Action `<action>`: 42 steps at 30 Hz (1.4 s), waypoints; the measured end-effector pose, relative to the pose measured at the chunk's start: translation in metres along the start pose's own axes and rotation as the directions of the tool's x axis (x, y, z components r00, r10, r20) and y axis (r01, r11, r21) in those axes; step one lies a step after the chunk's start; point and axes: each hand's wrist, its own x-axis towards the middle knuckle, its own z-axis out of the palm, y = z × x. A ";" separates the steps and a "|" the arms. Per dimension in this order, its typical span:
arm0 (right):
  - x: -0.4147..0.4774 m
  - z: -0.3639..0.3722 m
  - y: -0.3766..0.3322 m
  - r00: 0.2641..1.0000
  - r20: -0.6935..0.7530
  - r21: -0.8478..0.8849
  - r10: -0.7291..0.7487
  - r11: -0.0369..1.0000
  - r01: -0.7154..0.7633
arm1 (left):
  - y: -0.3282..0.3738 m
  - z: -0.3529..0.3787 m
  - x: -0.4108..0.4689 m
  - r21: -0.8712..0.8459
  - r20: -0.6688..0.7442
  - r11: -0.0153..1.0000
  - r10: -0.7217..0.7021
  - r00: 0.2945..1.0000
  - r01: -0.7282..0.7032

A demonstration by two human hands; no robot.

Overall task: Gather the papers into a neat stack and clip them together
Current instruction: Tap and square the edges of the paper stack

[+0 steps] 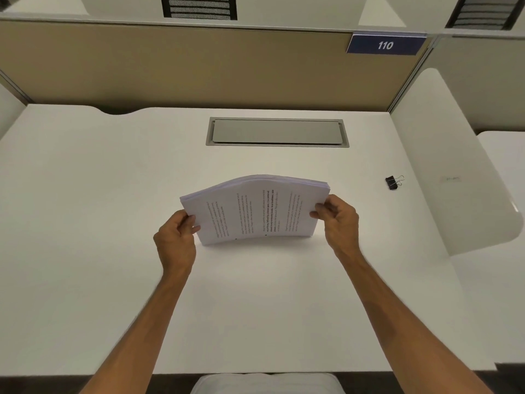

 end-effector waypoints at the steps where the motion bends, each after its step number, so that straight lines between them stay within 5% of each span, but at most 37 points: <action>1: 0.000 -0.002 0.000 1.000 -0.002 0.023 0.009 1.000 -0.008 | -0.001 -0.001 0.001 -0.015 -0.010 1.000 -0.003 1.000 0.003; 30: -0.004 -0.018 0.000 0.995 0.104 0.017 0.000 1.000 -0.002 | -0.008 -0.017 0.008 -0.041 0.084 0.999 0.011 0.996 -0.008; 42: 0.000 -0.047 -0.013 0.915 0.397 0.092 0.073 0.989 -0.119 | 0.019 -0.039 0.034 0.072 0.259 0.997 -0.038 0.965 0.019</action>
